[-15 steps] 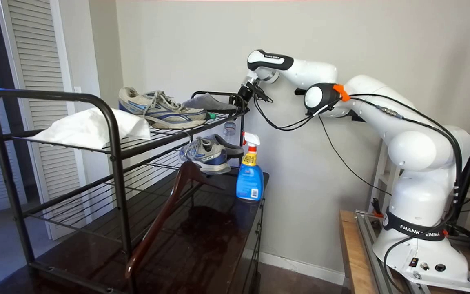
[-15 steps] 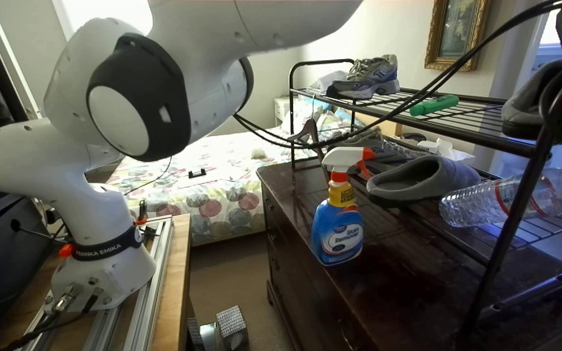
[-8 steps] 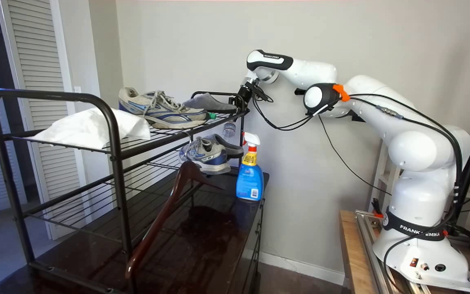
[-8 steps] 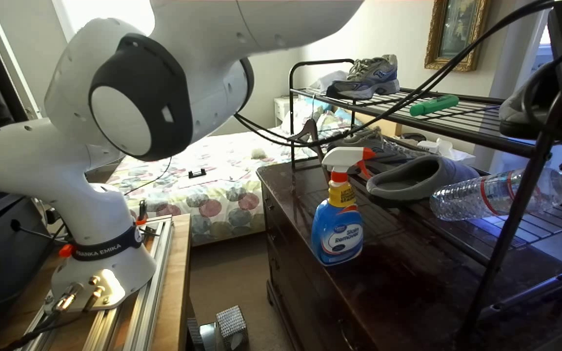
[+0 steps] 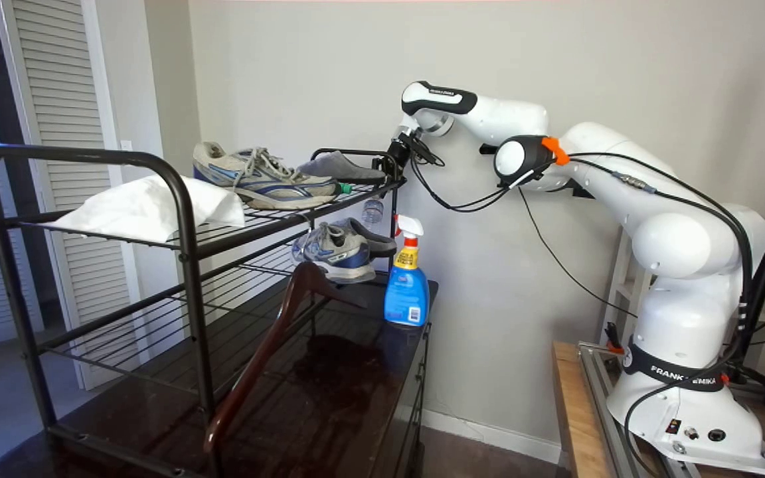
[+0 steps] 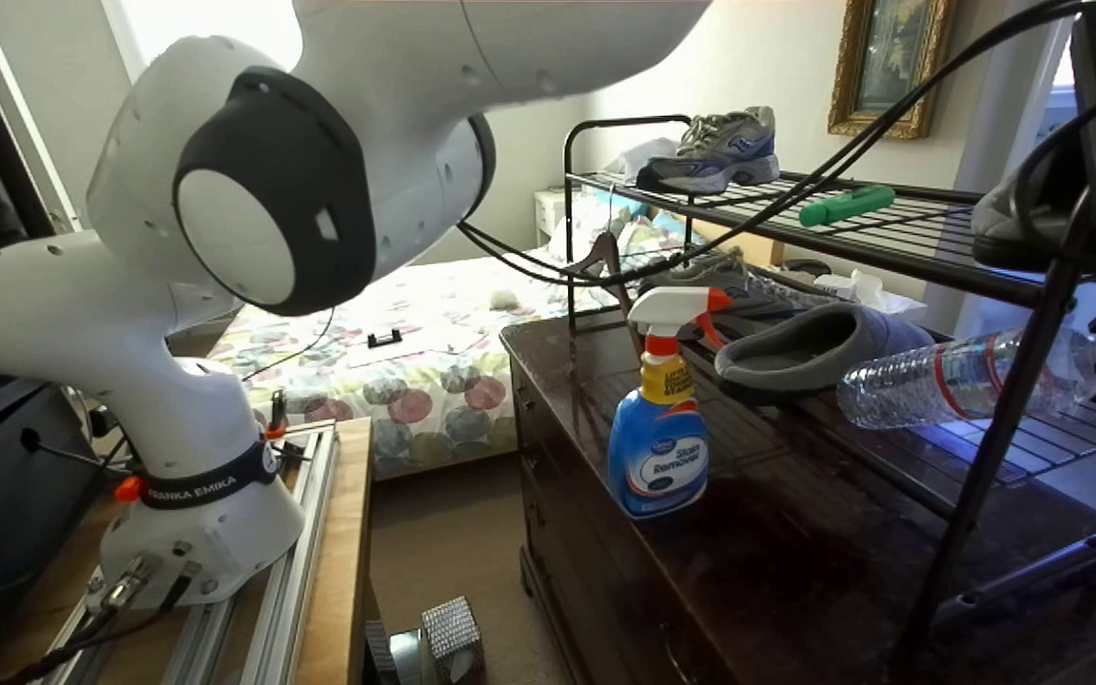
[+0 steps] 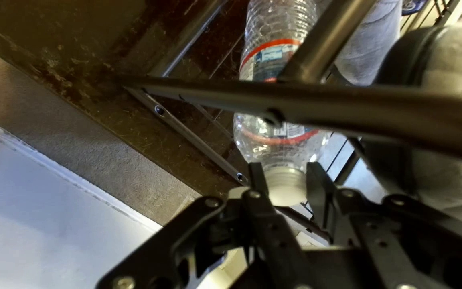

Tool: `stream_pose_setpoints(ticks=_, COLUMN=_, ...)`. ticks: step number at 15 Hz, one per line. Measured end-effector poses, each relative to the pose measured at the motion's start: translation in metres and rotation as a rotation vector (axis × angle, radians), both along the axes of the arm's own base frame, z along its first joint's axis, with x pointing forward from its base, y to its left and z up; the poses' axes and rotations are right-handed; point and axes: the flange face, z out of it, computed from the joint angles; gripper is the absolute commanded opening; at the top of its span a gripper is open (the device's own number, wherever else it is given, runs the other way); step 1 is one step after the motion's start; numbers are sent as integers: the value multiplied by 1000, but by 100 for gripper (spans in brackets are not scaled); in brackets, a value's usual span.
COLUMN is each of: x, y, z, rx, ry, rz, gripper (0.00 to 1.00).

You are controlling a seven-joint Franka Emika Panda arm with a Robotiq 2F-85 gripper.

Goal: Put the water bottle on the second shelf of the rack.

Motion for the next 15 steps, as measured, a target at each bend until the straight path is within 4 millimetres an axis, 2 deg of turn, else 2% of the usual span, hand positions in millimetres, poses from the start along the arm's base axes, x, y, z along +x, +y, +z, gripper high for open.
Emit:
stream_pose_setpoints(ticks=9, x=-9, y=-25, z=-29, rx=90, ry=87, rz=-216, gripper=8)
stream_pose_setpoints(ticks=15, x=-8, y=-31, z=-51, rx=141, ry=133, rz=-319, gripper=8)
